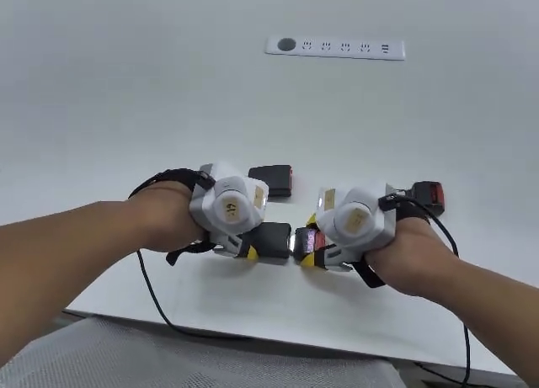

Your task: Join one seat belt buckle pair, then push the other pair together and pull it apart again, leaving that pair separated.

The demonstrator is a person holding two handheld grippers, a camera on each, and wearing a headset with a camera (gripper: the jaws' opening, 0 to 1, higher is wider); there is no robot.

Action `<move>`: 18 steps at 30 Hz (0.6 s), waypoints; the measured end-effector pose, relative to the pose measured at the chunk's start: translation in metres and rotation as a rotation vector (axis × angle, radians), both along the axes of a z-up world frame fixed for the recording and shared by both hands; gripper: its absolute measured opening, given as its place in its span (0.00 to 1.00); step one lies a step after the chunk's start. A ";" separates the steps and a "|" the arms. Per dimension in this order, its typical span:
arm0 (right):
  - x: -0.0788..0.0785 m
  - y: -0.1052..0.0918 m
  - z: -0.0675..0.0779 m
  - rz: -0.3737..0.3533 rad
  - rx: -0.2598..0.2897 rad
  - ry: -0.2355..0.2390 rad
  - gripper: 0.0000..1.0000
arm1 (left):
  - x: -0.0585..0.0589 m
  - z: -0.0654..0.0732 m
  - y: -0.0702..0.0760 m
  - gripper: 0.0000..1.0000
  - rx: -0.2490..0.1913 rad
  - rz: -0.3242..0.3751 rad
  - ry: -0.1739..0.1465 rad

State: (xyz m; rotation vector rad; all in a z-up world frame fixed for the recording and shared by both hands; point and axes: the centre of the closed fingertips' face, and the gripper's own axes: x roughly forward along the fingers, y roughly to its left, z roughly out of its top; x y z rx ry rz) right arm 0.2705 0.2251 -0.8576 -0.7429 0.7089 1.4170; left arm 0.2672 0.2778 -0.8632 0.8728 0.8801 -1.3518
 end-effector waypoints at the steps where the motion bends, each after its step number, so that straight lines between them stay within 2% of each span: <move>1: 0.000 -0.002 0.000 -0.006 0.002 0.003 0.31 | 0.000 0.000 0.000 0.31 0.000 0.001 -0.001; 5: -0.001 -0.003 -0.001 -0.009 0.002 0.009 0.31 | 0.001 0.000 0.000 0.31 0.000 0.003 -0.003; 8: -0.003 -0.004 -0.001 -0.004 0.002 0.008 0.32 | 0.002 0.000 0.001 0.31 -0.034 0.019 0.004; 9: -0.003 -0.006 0.000 0.010 0.009 0.002 0.32 | 0.002 0.001 0.001 0.31 -0.058 0.016 -0.007; 11: -0.004 -0.007 0.001 0.023 0.012 0.005 0.32 | 0.002 0.001 0.002 0.31 -0.070 0.030 -0.004; 13: -0.003 -0.007 0.001 0.013 0.018 0.023 0.32 | 0.004 0.001 0.001 0.30 -0.076 0.042 0.014; 18: -0.003 -0.008 0.000 0.011 0.017 0.030 0.32 | 0.002 0.003 -0.001 0.30 -0.072 0.040 0.018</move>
